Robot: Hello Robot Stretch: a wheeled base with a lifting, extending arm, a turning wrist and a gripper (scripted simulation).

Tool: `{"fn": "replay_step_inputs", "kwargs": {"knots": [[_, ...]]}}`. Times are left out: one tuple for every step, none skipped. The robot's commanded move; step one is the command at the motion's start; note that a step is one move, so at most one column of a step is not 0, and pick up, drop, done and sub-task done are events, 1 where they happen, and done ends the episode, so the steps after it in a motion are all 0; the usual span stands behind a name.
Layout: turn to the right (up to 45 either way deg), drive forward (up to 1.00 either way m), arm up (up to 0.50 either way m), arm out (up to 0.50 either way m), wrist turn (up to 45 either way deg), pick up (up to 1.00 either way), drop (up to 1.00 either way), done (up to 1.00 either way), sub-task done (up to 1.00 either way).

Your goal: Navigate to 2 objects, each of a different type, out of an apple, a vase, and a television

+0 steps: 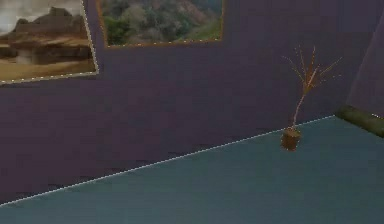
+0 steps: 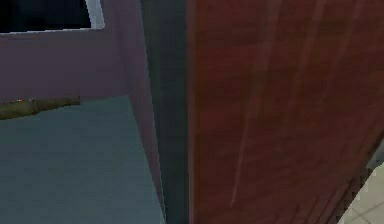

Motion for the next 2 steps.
{"fn": "replay_step_inputs", "kwargs": {"knots": [[15.0, 0.0, 0.0, 0.0, 0.0, 0.0, 0.0, 0.0, 0.0], [3.0, 0.0, 0.0, 0.0, 0.0, 0.0, 0.0, 0.0, 0.0]]}}
